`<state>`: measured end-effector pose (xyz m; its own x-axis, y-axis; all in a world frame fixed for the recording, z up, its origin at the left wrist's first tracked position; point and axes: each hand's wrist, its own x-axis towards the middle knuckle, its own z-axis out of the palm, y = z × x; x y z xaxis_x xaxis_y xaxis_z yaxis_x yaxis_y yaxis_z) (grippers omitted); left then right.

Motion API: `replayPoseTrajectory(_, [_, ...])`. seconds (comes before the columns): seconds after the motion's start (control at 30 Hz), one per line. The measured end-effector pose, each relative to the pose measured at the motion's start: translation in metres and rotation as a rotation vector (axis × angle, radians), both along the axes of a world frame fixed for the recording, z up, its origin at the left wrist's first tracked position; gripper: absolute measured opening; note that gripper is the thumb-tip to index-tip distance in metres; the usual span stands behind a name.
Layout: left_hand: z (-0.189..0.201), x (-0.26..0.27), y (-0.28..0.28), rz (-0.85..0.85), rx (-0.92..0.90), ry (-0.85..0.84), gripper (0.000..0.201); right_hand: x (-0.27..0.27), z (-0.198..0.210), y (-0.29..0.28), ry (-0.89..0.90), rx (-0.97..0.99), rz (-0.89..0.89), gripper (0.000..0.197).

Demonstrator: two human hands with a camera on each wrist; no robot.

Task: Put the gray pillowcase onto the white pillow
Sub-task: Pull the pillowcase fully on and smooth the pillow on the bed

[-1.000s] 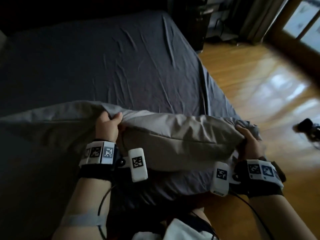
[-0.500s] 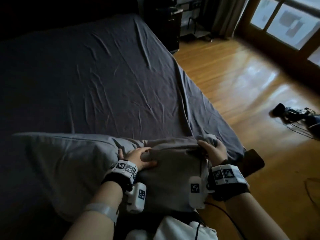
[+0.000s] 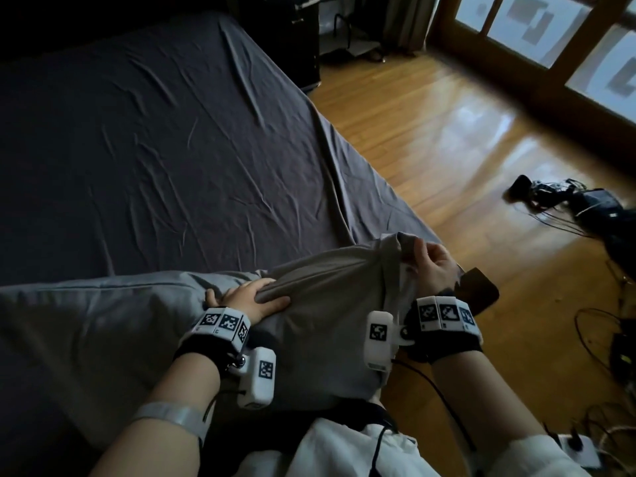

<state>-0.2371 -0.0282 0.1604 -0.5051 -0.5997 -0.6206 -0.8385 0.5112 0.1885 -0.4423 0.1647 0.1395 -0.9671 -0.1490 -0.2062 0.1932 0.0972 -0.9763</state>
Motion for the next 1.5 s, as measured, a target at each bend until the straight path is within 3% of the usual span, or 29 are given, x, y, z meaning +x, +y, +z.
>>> replayPoseTrajectory(0.07, [0.0, 0.002, -0.001, -0.002, -0.009, -0.019, 0.066, 0.013, 0.005, -0.012, -0.081, -0.056, 0.135, 0.015])
replayPoseTrajectory(0.1, [-0.001, 0.004, -0.002, 0.0, -0.008, -0.024, 0.067, 0.02, 0.009, -0.017, -0.077, -0.018, 0.207, 0.025])
replayPoseTrajectory(0.17, [-0.001, 0.007, -0.002, 0.0, 0.0, -0.03, 0.067, 0.028, 0.013, -0.02, -0.005, 0.205, 0.286, 0.052])
replayPoseTrajectory(0.2, [-0.001, 0.008, -0.002, -0.001, 0.004, -0.028, 0.067, 0.029, 0.016, -0.021, 0.041, 0.334, 0.275, 0.055])
replayPoseTrajectory(0.27, [-0.001, 0.008, -0.003, 0.0, 0.014, -0.025, 0.067, 0.028, 0.026, -0.017, 0.123, 0.436, 0.176, 0.045])
replayPoseTrajectory(0.4, [-0.002, 0.006, -0.005, -0.01, 0.017, -0.03, 0.067, 0.011, 0.038, -0.003, 0.112, 0.341, -0.086, 0.023])
replayPoseTrajectory(0.47, [-0.001, 0.006, -0.006, -0.019, 0.013, -0.037, 0.068, 0.003, 0.035, 0.002, 0.078, 0.334, -0.081, 0.017])
replayPoseTrajectory(0.53, [-0.001, 0.006, -0.006, -0.027, 0.014, -0.049, 0.068, 0.0, 0.032, -0.001, 0.179, 0.382, 0.077, 0.015])
replayPoseTrajectory(0.57, [-0.002, 0.006, -0.006, -0.031, 0.013, -0.055, 0.068, 0.001, 0.033, -0.005, 0.325, 0.431, 0.187, 0.017])
replayPoseTrajectory(0.63, [-0.004, 0.006, -0.006, -0.043, 0.001, -0.056, 0.068, 0.004, 0.036, -0.016, 0.631, 0.504, 0.491, 0.032])
replayPoseTrajectory(0.67, [-0.005, 0.007, -0.006, -0.047, -0.006, -0.048, 0.068, 0.003, 0.038, -0.022, 0.702, 0.563, 0.688, 0.038])
replayPoseTrajectory(0.73, [-0.007, 0.009, -0.007, -0.043, 0.001, -0.025, 0.067, -0.007, 0.032, -0.029, 0.622, 0.818, 1.021, 0.052])
replayPoseTrajectory(0.83, [-0.011, 0.01, -0.013, -0.032, 0.017, -0.029, 0.07, -0.037, 0.02, -0.013, 0.296, 1.228, 1.007, 0.066])
replayPoseTrajectory(0.9, [-0.015, 0.009, -0.018, -0.034, 0.008, -0.037, 0.072, -0.051, 0.007, 0.009, 0.153, 1.322, 0.972, 0.049])
replayPoseTrajectory(1.0, [-0.023, 0.004, -0.027, -0.023, 0.024, -0.049, 0.073, -0.053, -0.01, 0.027, 0.017, 1.12, 0.766, 0.033])
replayPoseTrajectory(1.1, [-0.028, -0.004, -0.038, 0.108, 0.026, 0.089, 0.08, -0.039, -0.021, 0.03, -0.046, 0.993, 0.68, 0.031])
replayPoseTrajectory(1.23, [-0.026, -0.015, -0.046, 0.138, -0.226, 0.24, 0.055, -0.027, -0.042, 0.036, -0.127, 0.905, 0.64, 0.031])
replayPoseTrajectory(1.37, [-0.039, -0.008, -0.036, 0.18, -0.149, 0.202, 0.064, -0.016, -0.064, 0.042, -0.219, 0.877, 0.627, 0.024])
replayPoseTrajectory(1.5, [-0.076, 0.015, -0.02, 0.207, -0.038, 0.056, 0.083, -0.006, -0.096, 0.05, -0.374, 0.799, 0.554, 0.035])
